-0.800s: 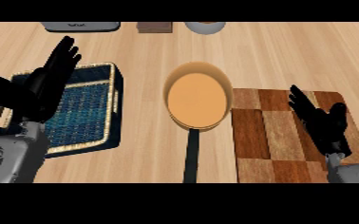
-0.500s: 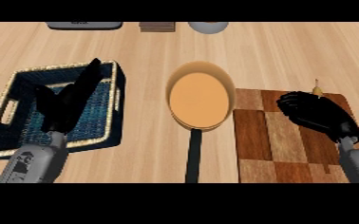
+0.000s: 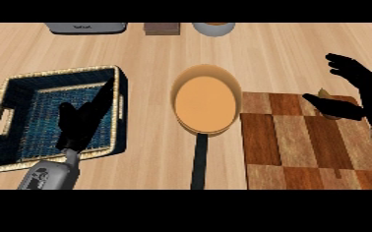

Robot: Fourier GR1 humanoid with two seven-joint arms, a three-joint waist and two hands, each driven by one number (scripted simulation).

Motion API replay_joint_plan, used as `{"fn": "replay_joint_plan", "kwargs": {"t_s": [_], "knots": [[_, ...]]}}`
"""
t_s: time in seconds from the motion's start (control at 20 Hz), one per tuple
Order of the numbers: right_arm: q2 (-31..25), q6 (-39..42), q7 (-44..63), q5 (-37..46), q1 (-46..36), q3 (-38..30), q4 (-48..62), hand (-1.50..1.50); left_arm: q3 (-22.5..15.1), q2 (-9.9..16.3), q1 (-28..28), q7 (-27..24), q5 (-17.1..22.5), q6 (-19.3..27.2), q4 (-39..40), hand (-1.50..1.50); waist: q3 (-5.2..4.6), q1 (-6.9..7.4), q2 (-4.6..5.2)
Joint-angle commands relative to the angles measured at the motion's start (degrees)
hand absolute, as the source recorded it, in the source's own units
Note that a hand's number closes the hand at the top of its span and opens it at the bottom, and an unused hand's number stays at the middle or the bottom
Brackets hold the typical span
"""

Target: Pick the pear from the cutting board and place it in the pot

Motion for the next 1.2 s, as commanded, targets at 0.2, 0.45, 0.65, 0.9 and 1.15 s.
{"fn": "replay_joint_plan", "kwargs": {"t_s": [0.2,0.45,0.65,0.9,1.15], "knots": [[-9.3,12.0,20.1,-3.9,-7.9,-0.8,-2.2,-1.50,-2.1,-2.4,3.7,-0.9,-0.4,-1.6,1.3,0.00,-0.76,0.72,0.55],[-8.8,18.1,32.0,-8.4,-16.0,-0.7,4.5,-1.50,-2.0,-2.7,3.1,-2.3,-1.2,-2.5,3.7,0.00,-0.71,1.44,0.88],[-6.1,18.3,37.9,-8.8,-19.3,0.0,9.0,-1.50,-1.0,-2.3,3.1,-0.9,-0.6,-3.3,2.3,0.00,-0.66,1.84,0.87],[-5.5,28.6,41.6,-13.7,-17.5,1.7,12.7,-1.50,0.2,-1.9,5.0,-4.4,-0.5,-4.7,3.7,0.00,-0.69,1.22,0.82],[-3.3,34.4,38.0,-11.1,-15.6,4.5,19.0,-1.50,-1.0,-2.5,5.4,0.7,-1.8,-3.3,-1.5,0.00,-0.59,1.25,0.75]]}}
